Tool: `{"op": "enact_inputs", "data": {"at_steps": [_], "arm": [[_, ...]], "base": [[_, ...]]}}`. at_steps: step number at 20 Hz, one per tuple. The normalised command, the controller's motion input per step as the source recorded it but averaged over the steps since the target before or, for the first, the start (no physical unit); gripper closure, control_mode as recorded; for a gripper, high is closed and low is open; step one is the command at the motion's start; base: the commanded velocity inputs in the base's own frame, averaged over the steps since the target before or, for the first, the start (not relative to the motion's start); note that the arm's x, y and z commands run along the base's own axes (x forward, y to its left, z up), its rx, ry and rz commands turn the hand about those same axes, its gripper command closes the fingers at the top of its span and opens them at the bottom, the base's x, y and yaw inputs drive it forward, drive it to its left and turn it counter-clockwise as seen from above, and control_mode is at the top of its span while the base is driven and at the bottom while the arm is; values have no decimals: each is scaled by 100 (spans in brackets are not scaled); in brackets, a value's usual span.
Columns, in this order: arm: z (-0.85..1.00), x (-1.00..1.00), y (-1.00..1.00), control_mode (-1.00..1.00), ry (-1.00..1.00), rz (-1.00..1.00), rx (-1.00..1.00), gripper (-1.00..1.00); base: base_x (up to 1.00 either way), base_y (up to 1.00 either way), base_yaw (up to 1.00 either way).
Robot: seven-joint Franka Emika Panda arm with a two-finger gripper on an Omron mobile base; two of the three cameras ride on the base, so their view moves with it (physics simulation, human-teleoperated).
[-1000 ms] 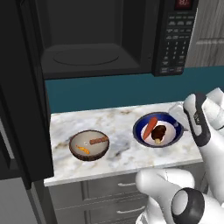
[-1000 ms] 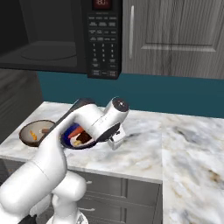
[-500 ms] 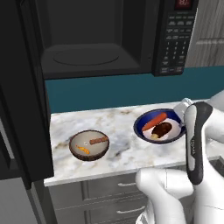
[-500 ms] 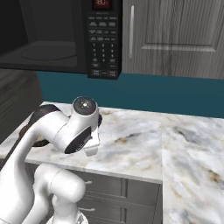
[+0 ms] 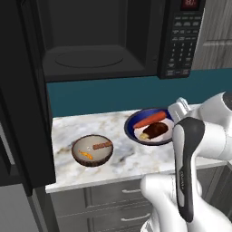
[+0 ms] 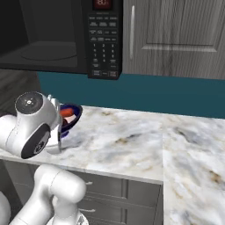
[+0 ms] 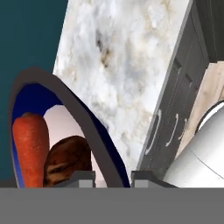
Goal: Place the bowl containing the steak and carrot in the microwave. Close the microwave door and press the start button to microwave the meal.
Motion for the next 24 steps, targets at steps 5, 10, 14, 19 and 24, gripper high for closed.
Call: {"op": "enact_inputs", "data": {"at_steps": [5,10,14,19,24], "arm": [[84,-22,46,-100,-4,0,10,100],[86,-12,33,-100,-1,0,14,100],[69,-1,33,-100,-8,0,13,100],[34,1,38,-100,-15,0,7,100],[2,22,45,-100,-15,-1,0,100]], "base": [[0,0,0],[0,0,0],[0,0,0],[0,0,0],[0,0,0]]}}
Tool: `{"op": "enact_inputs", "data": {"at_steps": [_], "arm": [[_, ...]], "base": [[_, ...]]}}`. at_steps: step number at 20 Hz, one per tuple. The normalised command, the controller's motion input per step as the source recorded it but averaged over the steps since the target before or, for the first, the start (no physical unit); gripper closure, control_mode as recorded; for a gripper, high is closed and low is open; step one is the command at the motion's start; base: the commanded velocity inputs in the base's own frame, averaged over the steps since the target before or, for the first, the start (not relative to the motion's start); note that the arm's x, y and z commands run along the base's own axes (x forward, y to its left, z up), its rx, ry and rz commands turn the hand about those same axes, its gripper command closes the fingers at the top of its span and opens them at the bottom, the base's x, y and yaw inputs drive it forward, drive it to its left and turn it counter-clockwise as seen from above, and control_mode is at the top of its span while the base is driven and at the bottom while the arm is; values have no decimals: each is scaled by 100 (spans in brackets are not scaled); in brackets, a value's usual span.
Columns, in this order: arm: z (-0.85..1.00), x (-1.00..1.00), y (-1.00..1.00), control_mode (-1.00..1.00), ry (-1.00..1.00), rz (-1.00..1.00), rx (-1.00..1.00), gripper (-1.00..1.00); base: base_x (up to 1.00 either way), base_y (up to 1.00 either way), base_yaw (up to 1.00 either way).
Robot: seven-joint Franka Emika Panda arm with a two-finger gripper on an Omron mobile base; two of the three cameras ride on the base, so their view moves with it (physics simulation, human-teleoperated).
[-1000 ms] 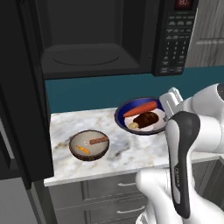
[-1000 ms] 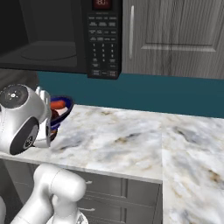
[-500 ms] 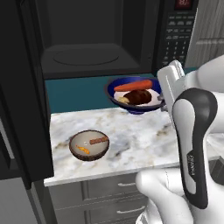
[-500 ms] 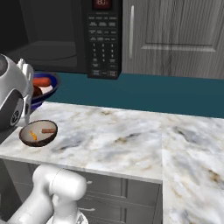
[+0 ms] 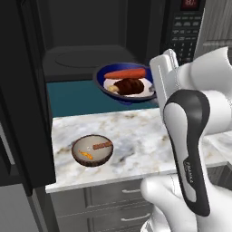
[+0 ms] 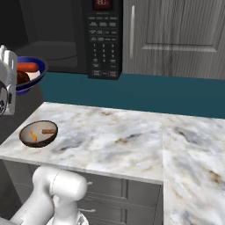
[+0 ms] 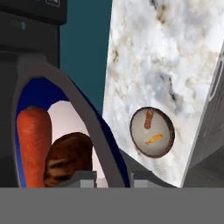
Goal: Place the bowl containing the steak and carrot in the microwave. Close the microwave door and press the start button to microwave the meal.
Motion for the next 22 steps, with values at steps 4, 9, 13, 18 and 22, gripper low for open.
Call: {"op": "enact_inputs", "data": {"at_steps": [4,9,13,18,22], "arm": [[12,27,18,-100,-18,-4,0,100],[31,29,0,-100,-6,-5,0,100],[34,36,0,-100,0,-5,-1,100],[36,32,5,-100,0,-4,-1,100],[32,33,23,-100,0,-4,0,100]], "base": [[0,0,0],[0,0,0],[0,0,0],[0,0,0],[0,0,0]]}}
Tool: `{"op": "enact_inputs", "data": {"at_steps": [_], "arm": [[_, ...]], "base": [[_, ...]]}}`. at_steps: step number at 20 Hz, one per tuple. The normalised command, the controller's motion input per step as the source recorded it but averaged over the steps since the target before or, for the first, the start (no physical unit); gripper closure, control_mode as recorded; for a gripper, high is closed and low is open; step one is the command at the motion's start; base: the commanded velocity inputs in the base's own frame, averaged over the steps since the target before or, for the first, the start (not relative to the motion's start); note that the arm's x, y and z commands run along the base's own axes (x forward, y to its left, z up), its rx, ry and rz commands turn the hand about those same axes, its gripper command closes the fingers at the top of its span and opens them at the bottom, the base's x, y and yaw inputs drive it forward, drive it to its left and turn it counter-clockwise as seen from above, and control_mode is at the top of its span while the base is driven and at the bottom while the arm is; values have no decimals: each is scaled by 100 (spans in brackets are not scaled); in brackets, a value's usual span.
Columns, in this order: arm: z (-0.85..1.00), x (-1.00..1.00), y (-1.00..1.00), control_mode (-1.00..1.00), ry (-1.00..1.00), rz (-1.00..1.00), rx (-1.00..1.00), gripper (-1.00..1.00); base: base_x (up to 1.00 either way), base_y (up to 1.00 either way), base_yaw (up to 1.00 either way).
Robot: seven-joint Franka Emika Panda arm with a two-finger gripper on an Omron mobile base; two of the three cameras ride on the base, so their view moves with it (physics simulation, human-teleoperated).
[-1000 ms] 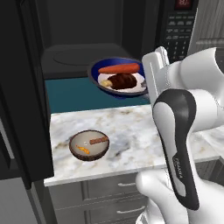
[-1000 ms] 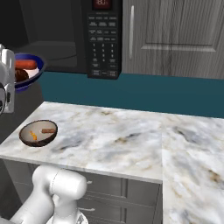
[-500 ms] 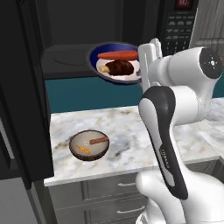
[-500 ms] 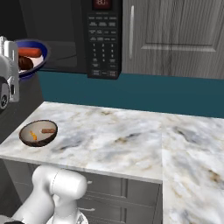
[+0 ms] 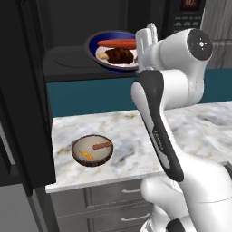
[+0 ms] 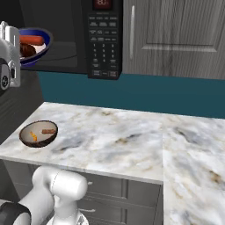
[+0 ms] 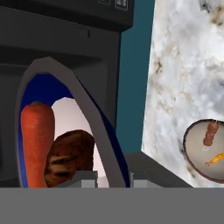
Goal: Place the bowl containing the steak and carrot in the microwave. Close the microwave door and press the start button to microwave the meal.
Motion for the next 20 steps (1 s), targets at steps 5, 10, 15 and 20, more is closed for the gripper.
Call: {"op": "enact_inputs", "data": {"at_steps": [5,10,15,20], "arm": [[8,38,25,-100,0,-2,0,100],[0,41,6,-100,0,0,0,100],[0,48,7,-100,3,0,0,100],[-9,53,16,-100,7,0,-1,100]], "base": [[0,0,0],[0,0,0],[0,0,0],[0,0,0]]}}
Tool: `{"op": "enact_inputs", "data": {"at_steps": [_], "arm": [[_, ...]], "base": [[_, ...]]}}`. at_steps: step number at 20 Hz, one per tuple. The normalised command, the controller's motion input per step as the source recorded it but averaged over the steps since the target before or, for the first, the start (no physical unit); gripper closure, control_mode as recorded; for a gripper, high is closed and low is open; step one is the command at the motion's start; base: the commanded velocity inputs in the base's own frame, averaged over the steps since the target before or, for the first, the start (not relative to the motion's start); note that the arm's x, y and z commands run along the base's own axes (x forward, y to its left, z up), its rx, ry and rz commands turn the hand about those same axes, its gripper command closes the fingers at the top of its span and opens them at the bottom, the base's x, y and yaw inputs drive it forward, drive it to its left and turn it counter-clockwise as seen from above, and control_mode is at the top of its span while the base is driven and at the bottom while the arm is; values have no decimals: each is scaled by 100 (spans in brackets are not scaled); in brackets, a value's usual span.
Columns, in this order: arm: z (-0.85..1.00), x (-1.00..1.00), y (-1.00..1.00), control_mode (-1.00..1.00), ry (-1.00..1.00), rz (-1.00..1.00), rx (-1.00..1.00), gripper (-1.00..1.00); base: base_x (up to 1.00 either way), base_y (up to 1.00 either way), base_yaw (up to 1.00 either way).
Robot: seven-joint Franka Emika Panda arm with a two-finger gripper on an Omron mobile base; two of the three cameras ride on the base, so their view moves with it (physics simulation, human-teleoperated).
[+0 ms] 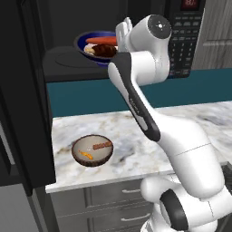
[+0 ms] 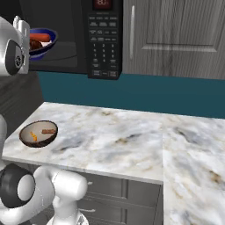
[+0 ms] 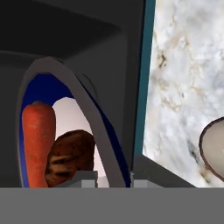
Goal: Place the bowl containing the steak and carrot in the microwave. Close the microwave door and press the start button to microwave the meal.
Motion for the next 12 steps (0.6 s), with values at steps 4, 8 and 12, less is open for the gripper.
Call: {"op": "enact_inputs", "data": {"at_steps": [4,8,12], "arm": [[-17,57,10,-100,11,0,-3,100],[-11,55,5,-100,8,0,-2,100],[-2,50,2,-100,4,0,0,100]], "base": [[0,0,0],[0,0,0],[0,0,0]]}}
